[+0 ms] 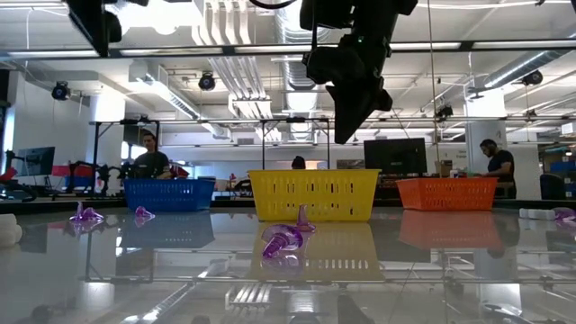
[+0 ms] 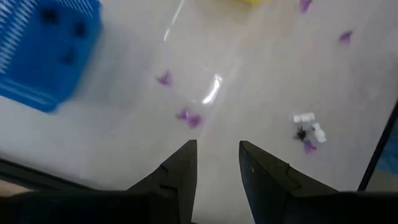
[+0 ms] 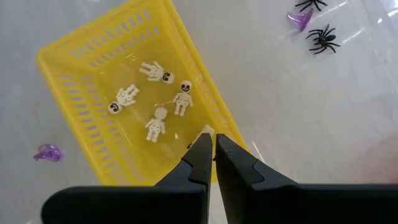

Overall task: Sort Halloween decoration
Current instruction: Put the purple witch hat toy into the orange bin

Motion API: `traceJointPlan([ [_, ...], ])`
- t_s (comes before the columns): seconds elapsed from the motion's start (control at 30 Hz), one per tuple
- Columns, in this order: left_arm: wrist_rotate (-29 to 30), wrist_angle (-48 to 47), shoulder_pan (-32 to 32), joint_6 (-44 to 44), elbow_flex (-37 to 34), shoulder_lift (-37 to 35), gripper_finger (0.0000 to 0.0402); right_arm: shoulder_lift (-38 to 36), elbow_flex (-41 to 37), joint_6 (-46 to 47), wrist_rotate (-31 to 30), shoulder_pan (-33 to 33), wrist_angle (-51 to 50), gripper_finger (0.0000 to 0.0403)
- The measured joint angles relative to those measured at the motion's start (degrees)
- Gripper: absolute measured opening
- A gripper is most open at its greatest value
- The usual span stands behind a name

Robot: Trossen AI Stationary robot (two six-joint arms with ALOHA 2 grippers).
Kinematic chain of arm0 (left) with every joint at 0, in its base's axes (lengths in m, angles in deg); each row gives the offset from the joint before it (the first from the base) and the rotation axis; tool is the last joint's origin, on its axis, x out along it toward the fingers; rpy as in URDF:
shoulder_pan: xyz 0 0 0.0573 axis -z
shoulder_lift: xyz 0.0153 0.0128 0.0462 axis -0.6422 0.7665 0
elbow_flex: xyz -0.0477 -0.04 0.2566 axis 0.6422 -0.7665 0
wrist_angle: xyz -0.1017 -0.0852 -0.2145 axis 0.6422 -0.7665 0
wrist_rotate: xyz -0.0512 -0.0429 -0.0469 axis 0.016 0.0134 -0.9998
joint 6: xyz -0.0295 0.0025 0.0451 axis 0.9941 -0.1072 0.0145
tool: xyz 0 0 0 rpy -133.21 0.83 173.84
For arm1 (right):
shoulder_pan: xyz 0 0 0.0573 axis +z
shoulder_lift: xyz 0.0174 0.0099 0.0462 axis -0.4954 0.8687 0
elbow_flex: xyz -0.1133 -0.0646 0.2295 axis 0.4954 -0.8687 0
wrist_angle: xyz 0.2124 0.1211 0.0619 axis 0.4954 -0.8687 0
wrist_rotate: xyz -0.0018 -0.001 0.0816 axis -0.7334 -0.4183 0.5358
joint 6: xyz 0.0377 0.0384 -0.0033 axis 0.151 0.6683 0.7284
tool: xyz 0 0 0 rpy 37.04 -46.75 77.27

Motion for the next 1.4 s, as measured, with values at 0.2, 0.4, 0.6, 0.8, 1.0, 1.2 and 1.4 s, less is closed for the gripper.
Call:
traceJointPlan([
  [0.2,-1.4,6.9,9.0,7.6,-8.0,0.0,0.0102,0.0,0.8,4.4,0.0,0.0,0.0,0.0013],
  [0.4,-1.7,14.2,19.7,14.3,-13.5,0.1,0.0102,0.0,1.5,4.5,0.0,0.0,-0.1,0.0013],
  [0.6,-1.4,25.0,27.8,21.7,-19.1,0.6,0.0102,0.0,2.4,9.5,-0.4,-0.2,0.0,0.0013],
  [0.8,-1.2,30.2,32.7,23.8,-22.5,3.1,0.0102,0.0,3.4,11.6,-0.5,-0.3,-0.1,0.0013],
  [1.0,-1.2,30.3,35.4,24.2,-23.0,5.7,0.0102,0.0,3.7,12.3,0.2,-0.1,-0.4,0.0013],
  [1.2,-1.1,35.4,37.7,25.8,-23.2,8.2,0.0102,0.0,3.7,15.1,5.2,0.0,-0.7,0.0013],
  [1.4,-0.5,39.9,39.3,25.1,-23.2,13.2,0.0102,0.0,3.7,15.9,5.8,0.0,-0.9,0.0013],
])
